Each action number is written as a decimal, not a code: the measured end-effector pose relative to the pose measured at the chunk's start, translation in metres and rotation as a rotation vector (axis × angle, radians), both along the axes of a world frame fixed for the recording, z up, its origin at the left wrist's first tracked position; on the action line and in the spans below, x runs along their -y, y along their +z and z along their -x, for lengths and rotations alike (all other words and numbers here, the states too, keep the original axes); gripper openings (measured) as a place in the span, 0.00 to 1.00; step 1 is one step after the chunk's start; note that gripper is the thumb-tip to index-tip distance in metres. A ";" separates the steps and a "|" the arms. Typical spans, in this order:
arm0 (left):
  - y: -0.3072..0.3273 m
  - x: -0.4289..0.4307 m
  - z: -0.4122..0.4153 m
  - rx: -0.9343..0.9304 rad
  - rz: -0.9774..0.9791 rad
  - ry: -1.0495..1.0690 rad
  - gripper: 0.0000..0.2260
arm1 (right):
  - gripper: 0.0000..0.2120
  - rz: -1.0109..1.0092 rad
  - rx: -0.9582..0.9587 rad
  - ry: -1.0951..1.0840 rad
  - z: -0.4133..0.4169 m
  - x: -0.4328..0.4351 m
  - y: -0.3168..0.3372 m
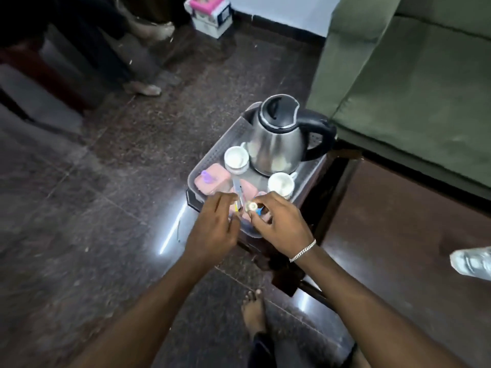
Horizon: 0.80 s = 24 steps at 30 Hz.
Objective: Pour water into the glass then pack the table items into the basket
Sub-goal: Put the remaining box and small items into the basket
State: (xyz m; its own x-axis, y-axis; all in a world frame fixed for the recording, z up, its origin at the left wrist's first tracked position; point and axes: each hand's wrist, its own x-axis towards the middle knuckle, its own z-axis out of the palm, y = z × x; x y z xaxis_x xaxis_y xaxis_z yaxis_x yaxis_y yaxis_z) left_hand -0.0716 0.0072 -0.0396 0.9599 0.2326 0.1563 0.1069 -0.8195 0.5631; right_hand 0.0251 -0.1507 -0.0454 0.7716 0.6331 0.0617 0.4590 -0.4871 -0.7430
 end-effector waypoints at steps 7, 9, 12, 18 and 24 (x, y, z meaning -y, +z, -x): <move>-0.023 -0.054 0.018 -0.086 -0.035 0.113 0.14 | 0.14 0.183 0.122 0.054 -0.006 -0.066 -0.027; -0.026 -0.061 0.018 -0.100 -0.024 0.108 0.14 | 0.15 0.258 0.118 0.012 -0.007 -0.075 -0.032; -0.030 -0.067 0.016 -0.131 -0.013 0.091 0.15 | 0.12 0.354 0.111 -0.033 -0.006 -0.078 -0.039; -0.032 -0.071 0.004 -0.136 -0.007 0.043 0.16 | 0.13 0.440 0.116 -0.074 -0.012 -0.073 -0.048; -0.033 -0.071 -0.006 -0.128 -0.001 0.003 0.18 | 0.22 0.410 0.116 -0.074 -0.012 -0.070 -0.050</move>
State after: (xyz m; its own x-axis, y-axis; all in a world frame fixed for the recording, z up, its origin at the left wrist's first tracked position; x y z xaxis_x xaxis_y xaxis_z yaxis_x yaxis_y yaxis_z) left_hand -0.0656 0.0784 -0.0723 0.9713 0.2356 0.0331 0.1803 -0.8195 0.5441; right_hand 0.0374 -0.0810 -0.0954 0.8186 0.5667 -0.0940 0.4812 -0.7658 -0.4266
